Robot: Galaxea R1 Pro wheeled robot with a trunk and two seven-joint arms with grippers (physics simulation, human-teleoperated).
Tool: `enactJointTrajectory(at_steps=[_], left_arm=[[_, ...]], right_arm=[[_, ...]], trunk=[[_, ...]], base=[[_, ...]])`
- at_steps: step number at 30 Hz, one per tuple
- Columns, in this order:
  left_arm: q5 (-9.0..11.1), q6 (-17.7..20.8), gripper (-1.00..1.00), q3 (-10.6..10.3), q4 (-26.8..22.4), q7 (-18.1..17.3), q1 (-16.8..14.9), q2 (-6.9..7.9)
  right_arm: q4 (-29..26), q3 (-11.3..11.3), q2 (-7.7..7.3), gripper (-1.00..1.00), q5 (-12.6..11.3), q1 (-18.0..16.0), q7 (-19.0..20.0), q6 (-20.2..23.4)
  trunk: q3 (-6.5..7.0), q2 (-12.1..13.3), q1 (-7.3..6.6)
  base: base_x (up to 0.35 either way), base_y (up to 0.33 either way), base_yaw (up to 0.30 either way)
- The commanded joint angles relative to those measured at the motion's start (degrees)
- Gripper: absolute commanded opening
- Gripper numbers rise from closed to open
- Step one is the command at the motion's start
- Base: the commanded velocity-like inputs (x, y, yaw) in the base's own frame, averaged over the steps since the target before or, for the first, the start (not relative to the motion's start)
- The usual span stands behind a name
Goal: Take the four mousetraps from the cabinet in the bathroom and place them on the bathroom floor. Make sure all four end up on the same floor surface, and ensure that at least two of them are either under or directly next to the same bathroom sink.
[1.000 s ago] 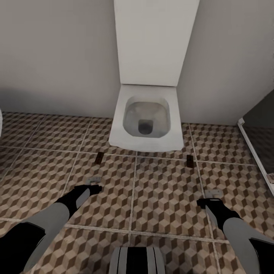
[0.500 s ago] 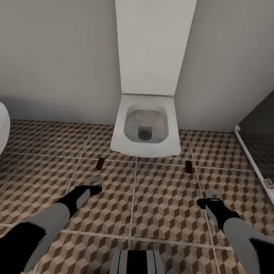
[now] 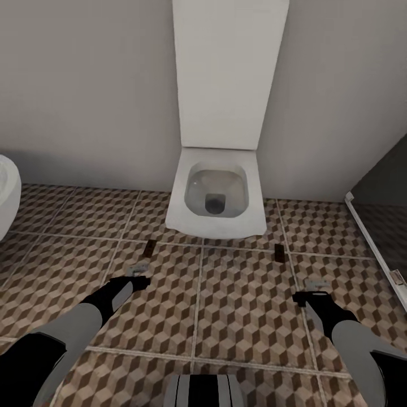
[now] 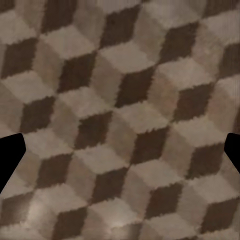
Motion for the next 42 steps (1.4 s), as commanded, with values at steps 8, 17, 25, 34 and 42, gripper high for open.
enactJointTrajectory(at_steps=[8,17,25,34,42], left_arm=[[0.36,-0.21,1.00,-0.54,0.56,0.41,2.29,0.00],[0.31,-0.31,1.00,-0.56,0.61,0.51,4.92,-0.15],[0.30,-0.32,1.00,-0.56,0.64,0.55,5.00,-0.15],[0.30,-0.32,1.00,-0.56,0.69,0.63,5.01,-0.12],[0.30,-0.32,1.00,-0.56,0.70,0.63,5.01,-0.07]], right_arm=[[0.27,-0.26,0.34,1.00,0.88,0.66,-0.25,-0.05],[0.32,-0.30,0.48,1.00,0.94,0.86,-0.22,-0.13],[0.33,-0.33,0.48,1.00,0.94,0.85,-0.22,-0.13],[0.33,-0.33,0.48,1.00,0.94,0.84,-0.22,-0.13],[0.33,-0.33,0.48,1.00,0.94,0.83,-0.17,-0.13]], trunk=[[-0.04,-0.01,-0.01],[-0.04,-0.01,-0.01],[-0.04,-0.01,-0.01],[-0.04,-0.01,-0.01],[-0.04,-0.01,-0.01]], base=[[0.000,0.000,0.000],[-0.095,0.000,0.000],[-0.319,0.000,0.000],[-0.296,0.000,0.000],[-0.057,0.000,0.000]])
